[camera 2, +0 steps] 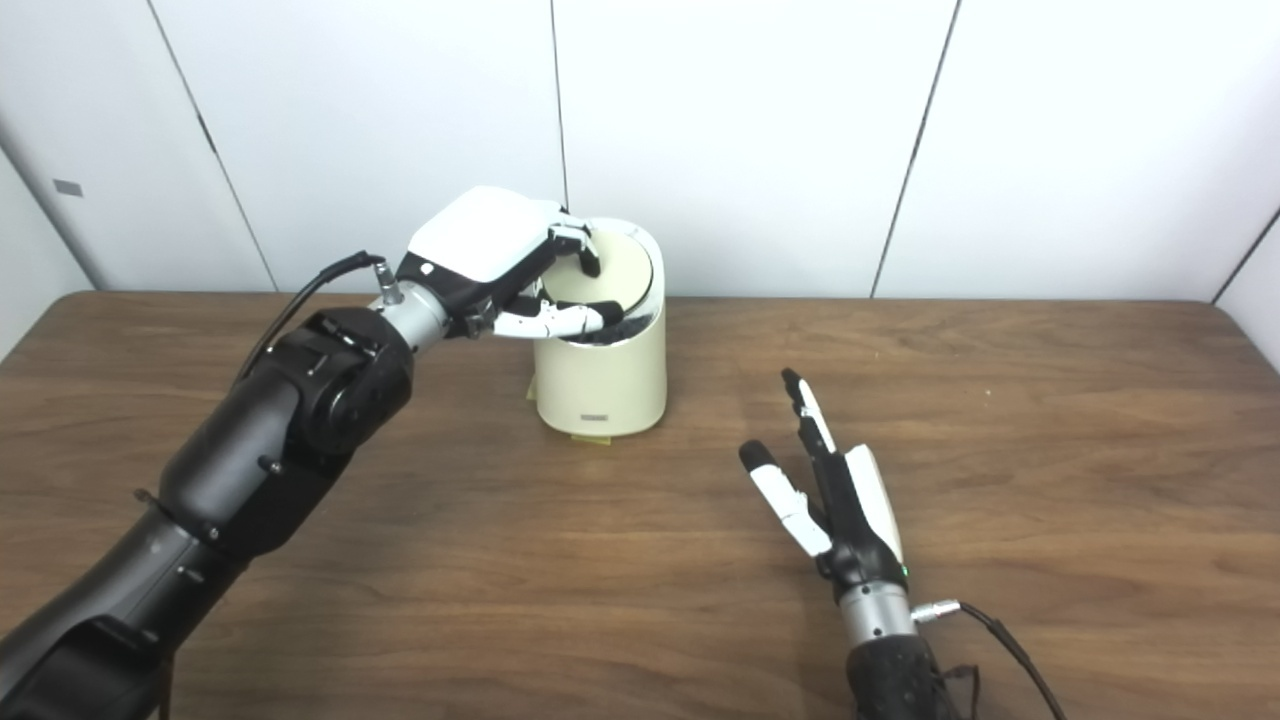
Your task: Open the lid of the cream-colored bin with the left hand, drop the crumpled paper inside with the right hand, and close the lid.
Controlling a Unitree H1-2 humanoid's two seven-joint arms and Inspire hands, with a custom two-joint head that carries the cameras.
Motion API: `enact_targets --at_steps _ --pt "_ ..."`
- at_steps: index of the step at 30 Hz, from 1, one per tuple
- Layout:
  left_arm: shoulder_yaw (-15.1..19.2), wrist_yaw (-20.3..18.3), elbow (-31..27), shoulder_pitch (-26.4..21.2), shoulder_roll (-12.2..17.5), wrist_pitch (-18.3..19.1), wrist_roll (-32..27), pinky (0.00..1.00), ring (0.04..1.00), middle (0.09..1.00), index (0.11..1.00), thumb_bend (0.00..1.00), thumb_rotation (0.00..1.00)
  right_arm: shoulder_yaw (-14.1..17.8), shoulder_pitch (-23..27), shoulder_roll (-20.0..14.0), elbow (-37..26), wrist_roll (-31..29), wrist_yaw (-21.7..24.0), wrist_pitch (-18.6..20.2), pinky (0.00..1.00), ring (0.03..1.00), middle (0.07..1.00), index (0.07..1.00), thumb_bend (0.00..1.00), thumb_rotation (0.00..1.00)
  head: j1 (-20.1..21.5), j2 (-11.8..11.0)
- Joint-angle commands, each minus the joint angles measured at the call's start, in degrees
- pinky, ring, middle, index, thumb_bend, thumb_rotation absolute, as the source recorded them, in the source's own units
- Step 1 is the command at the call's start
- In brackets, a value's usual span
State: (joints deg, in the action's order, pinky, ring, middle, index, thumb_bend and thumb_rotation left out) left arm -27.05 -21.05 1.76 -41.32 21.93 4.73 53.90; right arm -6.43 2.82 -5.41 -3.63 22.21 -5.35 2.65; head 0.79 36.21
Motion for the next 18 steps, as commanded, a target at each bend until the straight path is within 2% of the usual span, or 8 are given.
enact_targets --at_steps 1,8,12,18 --pt "0.75 -0.64 -0.92 -0.63 1.09 0.39 1.32 0.84 0.897 0.858 0.723 0.57 1.0 0.69 0.9 -0.79 -2.34 0.67 -0.11 -0.13 0.92 0.956 0.968 0.976 0.63 1.0 0.17 0.18" --pt "-0.28 -1.26 -2.66 1.31 1.35 -0.45 3.92 0.88 0.918 0.881 0.736 0.56 1.0 0.46 0.25 -1.18 -3.91 1.87 0.47 1.23 0.91 0.949 0.964 0.979 0.61 1.0 0.53 1.0" --pt "-2.93 1.66 -1.85 1.72 2.15 -4.16 9.09 0.94 0.958 0.923 0.737 0.57 1.0 0.53 0.1 -1.07 -4.11 1.91 1.06 1.9 0.92 0.95 0.964 0.979 0.63 1.0 0.72 1.23" --pt "-4.98 7.0 0.56 2.97 1.94 -6.88 14.64 0.98 0.98 0.948 0.746 0.59 1.0 0.56 0.07 -1.23 -4.55 2.61 1.32 2.59 0.92 0.953 0.966 0.982 0.65 1.0 0.85 1.52"
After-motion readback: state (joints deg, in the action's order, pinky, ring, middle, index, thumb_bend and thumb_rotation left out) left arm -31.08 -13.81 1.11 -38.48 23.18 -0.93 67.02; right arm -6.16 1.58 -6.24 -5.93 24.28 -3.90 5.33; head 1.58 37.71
